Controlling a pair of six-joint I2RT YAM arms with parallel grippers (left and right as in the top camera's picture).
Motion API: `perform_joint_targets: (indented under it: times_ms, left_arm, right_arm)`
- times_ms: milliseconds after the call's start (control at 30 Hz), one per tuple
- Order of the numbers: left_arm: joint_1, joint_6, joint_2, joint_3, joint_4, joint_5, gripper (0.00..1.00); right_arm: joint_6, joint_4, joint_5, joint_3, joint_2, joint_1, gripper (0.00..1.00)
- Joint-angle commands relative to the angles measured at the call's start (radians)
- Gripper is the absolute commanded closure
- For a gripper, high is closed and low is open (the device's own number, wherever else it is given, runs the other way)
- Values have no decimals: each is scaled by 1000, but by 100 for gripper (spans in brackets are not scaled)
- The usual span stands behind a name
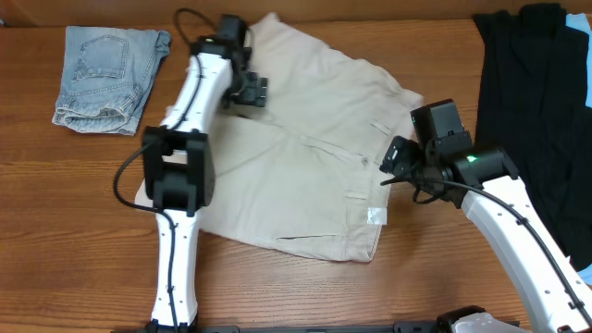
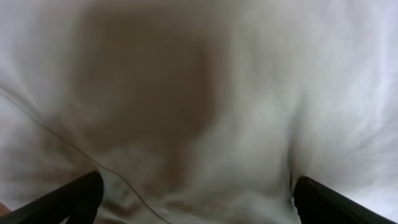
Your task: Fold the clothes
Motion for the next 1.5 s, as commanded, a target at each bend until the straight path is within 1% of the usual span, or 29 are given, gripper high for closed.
perform_joint_targets:
  times_ms: [0,133,200,367,467,567,733,833,1033,1233,1367,1467]
  left_arm:
    - [31,-78,62,-44,-110,34,0]
    - [25,-78,62,-44,-265,29,0]
    - [22,-78,62,-44,-309,31,0]
    - [21,-77,62,-43,-337,29,0]
    - [21,-77,61,-20,-342,22,0]
    - [21,-77,48,53,-368,1,0]
    - [21,-66,6,274,-415,-29,0]
    - [21,-67,-27,425,-435,-29,0]
    - [21,-71,-69,626,-483,-21,0]
    - [22,-66,-83,746,-493,-51,0]
    - [23,-66,-83,748,-489,-84,0]
    - [23,-66,-83,746,-488,-85,0]
  right_arm:
    - [-33,54,18,4,45,-3,9]
    - [-36,145,22,3,135,-3,9]
    - [-58,177,22,3,181,-3,9]
    - [-63,237,20,3,282,-25,9]
    - [-151,294,-48,3,323,-35,9]
    - [-248,351,-111,3,363,-35,10]
    - [-345,389,-134,3,439,-35,14]
    - [-348,389,-134,3,472,-35,16]
    - [-369,411,-133,1,509,-35,24]
    - [-365,436,-111,-2,581,-36,27]
    - [-365,444,-106,-2,625,-36,30]
    - [-328,444,-27,-2,651,-37,32]
